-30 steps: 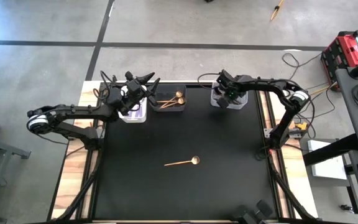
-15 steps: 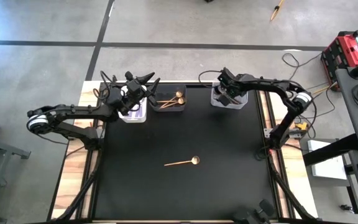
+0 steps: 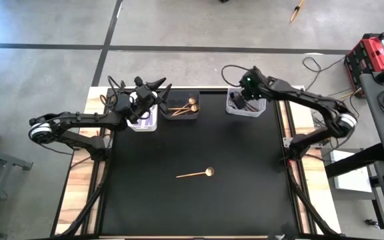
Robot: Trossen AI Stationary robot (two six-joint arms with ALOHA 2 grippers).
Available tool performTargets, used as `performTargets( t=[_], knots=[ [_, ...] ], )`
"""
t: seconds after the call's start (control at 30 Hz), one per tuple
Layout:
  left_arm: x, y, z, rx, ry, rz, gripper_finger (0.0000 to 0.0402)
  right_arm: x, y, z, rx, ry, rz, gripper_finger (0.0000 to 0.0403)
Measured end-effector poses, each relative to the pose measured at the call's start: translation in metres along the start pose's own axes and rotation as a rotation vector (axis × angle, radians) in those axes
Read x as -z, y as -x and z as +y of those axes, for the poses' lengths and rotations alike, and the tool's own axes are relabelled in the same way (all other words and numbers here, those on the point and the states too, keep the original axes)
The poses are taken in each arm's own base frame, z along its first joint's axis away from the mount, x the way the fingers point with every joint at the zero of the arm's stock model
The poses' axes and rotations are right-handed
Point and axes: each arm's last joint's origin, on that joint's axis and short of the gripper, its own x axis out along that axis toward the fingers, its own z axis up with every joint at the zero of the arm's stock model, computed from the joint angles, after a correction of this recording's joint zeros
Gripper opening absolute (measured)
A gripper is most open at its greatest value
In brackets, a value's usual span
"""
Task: Sort silverware by color (type)
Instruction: Put the gold spoon into the black bin
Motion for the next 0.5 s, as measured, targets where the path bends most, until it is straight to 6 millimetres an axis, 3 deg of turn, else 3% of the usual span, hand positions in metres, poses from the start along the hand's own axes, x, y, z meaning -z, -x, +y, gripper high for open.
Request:
performTargets(
  t=[0.2,0.5],
  knots=[
    [-0.002,0.002,-0.010,0.192,0.050,-0.027,0.0145,0.013,0.037,0.028,-0.118,0.035,-0.238,0.0009],
    [-0.003,0.018,-0.049,0.385,0.180,0.040,0.0139,0.042,0.075,0.071,-0.314,0.157,-0.495,0.0009]
  ],
)
